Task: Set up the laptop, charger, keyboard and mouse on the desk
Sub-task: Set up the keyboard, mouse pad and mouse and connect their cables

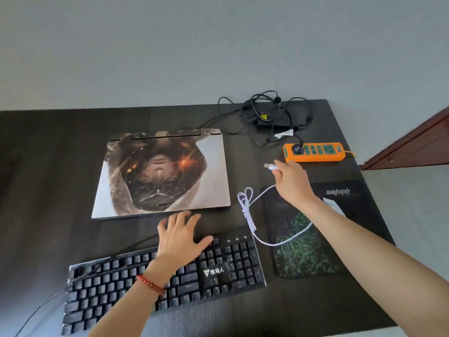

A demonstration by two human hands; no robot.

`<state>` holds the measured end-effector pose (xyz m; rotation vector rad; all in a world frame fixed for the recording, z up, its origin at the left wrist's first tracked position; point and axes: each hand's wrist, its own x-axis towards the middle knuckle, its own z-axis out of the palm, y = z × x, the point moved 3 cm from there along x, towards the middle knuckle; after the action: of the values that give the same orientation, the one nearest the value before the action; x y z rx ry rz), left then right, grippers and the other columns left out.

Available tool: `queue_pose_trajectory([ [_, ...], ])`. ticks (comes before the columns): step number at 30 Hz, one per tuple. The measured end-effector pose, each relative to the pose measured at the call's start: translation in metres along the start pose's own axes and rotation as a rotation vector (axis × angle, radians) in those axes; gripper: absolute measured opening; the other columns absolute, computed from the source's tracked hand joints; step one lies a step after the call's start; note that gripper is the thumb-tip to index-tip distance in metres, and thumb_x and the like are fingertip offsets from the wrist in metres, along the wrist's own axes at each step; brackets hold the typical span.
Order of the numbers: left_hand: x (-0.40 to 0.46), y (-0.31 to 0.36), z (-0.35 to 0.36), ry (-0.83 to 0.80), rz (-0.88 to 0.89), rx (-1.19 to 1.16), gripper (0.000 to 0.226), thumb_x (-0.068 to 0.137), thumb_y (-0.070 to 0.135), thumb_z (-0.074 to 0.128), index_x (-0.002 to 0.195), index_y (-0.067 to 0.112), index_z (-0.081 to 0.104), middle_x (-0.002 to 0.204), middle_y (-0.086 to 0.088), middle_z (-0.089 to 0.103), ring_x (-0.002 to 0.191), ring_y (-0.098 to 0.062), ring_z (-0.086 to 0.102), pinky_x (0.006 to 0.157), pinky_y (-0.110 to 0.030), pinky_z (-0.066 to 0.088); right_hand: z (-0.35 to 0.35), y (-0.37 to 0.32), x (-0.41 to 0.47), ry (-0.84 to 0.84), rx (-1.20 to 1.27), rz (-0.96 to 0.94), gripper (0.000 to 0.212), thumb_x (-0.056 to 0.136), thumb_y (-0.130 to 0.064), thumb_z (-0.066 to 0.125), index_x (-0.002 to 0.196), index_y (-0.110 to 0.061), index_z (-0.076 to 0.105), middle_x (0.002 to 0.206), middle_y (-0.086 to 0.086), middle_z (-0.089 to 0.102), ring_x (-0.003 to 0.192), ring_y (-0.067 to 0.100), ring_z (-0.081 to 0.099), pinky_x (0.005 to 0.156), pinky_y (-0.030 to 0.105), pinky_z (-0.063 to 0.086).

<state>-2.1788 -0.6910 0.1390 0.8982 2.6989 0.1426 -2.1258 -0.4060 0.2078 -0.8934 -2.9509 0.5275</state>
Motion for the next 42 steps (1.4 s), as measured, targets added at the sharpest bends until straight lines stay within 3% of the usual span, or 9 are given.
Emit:
queue_pose_trajectory([
  [4,0.067,0.026,-0.02,0.076,0.028,-0.057,0.055,0.083,0.052,0.05,0.132,0.03,0.039,0.144,-0.001,0.035,0.133,-0.024,0.026,0.11,-0.053,0.019,0.015,-0.012,0.033,0.012,-0.202,-0.07,0.041,0.093,-0.013,0.045,0.134,-0.009,0.041,0.115,0.015,0.053,0.107,0.034,0.046,0.083,0.041,0.036],
  [9,0.149,0.043,-0.02,0.093,-0.037,-0.088,0.053,0.089,0.037,0.046,0.138,0.03,0.029,0.152,-0.002,0.024,0.141,-0.024,0.012,0.112,-0.055,0.011,0.054,-0.022,0.065,-0.086,0.144,-0.151,0.027,0.095,-0.012,0.042,0.119,-0.006,0.053,0.109,0.014,0.059,0.099,0.034,0.051,0.084,0.044,0.042],
  [14,0.198,0.035,-0.01,0.217,-0.205,-0.128,0.048,0.091,0.03,0.045,0.138,0.024,0.035,0.151,-0.006,0.028,0.142,-0.026,0.014,0.112,-0.058,0.006,0.093,-0.022,0.097,-0.088,0.306,-0.156,0.021,0.093,-0.012,0.047,0.109,-0.009,0.06,0.106,0.013,0.057,0.096,0.032,0.049,0.08,0.043,0.041],
  [20,0.198,0.039,-0.003,0.395,-0.261,-0.094,0.051,0.086,0.035,0.032,0.133,0.022,0.045,0.146,-0.007,0.038,0.138,-0.028,0.026,0.112,-0.055,0.01,0.116,-0.021,0.103,-0.051,0.336,-0.189,0.016,0.087,-0.009,0.056,0.099,-0.011,0.067,0.097,0.011,0.06,0.09,0.033,0.051,0.073,0.037,0.031],
  [29,0.2,0.04,0.002,0.413,-0.276,-0.083,0.048,0.085,0.031,0.037,0.131,0.022,0.046,0.146,-0.006,0.038,0.138,-0.028,0.026,0.111,-0.054,0.01,0.122,-0.019,0.092,-0.056,0.375,-0.202,0.016,0.082,-0.007,0.058,0.093,-0.013,0.068,0.09,0.009,0.06,0.083,0.03,0.052,0.072,0.033,0.026],
  [35,0.201,0.04,0.003,0.433,-0.272,-0.079,0.047,0.085,0.031,0.037,0.13,0.022,0.047,0.145,-0.007,0.04,0.137,-0.029,0.028,0.111,-0.055,0.011,0.121,-0.015,0.083,-0.053,0.354,-0.262,0.013,0.079,-0.004,0.062,0.087,-0.011,0.069,0.083,0.009,0.06,0.075,0.029,0.054,0.069,0.038,0.036],
  [42,0.202,0.041,0.003,0.45,-0.273,-0.072,0.047,0.084,0.031,0.037,0.129,0.022,0.049,0.144,-0.007,0.041,0.137,-0.029,0.03,0.11,-0.055,0.013,0.12,-0.018,0.088,-0.069,0.325,-0.248,0.014,0.078,-0.002,0.062,0.086,-0.011,0.07,0.083,0.01,0.06,0.075,0.03,0.053,0.069,0.037,0.032],
])
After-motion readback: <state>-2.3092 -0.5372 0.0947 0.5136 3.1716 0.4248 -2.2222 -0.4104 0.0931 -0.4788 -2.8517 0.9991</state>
